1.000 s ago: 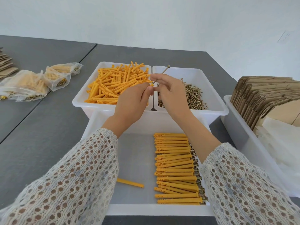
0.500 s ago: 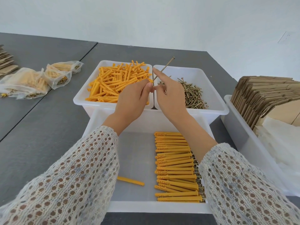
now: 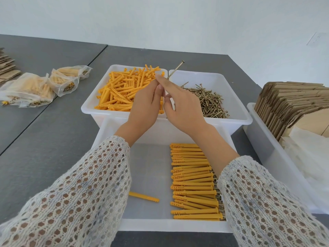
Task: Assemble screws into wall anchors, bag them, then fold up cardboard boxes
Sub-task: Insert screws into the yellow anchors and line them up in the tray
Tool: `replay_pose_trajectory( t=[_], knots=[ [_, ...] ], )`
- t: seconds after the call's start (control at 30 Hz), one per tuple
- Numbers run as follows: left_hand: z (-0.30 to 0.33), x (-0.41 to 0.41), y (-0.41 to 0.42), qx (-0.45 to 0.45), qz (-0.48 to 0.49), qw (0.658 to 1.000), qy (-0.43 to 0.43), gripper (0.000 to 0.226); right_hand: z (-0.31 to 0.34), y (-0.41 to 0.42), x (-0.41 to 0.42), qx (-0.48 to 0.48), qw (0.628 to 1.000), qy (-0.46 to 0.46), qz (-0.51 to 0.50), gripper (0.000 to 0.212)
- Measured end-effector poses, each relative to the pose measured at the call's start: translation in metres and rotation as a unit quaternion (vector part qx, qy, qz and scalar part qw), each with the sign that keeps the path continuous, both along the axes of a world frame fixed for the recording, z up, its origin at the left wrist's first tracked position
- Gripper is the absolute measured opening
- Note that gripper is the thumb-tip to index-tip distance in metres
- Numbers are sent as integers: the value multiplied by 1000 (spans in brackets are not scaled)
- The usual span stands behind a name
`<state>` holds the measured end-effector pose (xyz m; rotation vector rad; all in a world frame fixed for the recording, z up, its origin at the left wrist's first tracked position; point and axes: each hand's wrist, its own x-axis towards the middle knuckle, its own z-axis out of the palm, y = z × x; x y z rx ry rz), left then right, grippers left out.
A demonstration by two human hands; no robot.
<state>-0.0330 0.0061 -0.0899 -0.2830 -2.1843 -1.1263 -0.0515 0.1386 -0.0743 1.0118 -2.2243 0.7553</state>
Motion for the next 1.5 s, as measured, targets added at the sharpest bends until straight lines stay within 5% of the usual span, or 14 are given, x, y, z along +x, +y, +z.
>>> replay_pose_trajectory(
  t=[0.63,0.97,1.13,1.27,1.33,1.5],
  knots=[
    [6,5,3,50,-22,998,13,32,1,-1,1,36,999,-3,30,71],
    [7,8,5,19,-9,1000,-9,34,-4,5,-12,-140,990,-3,-12,58],
    [17,17,14,-36,-52,997,-39,35,-5,19,-28,-278,940,-141,-137,44],
    [23,32,32,-70,-141,985,-76,34,-4,38,-51,-367,819,-397,-191,23],
    [19,42,46,-87,-202,969,-112,29,-3,44,-56,-416,780,-435,-172,24],
    [6,58,73,-222,-289,905,-219,36,-1,46,-58,-400,766,-484,-137,24]
  ],
)
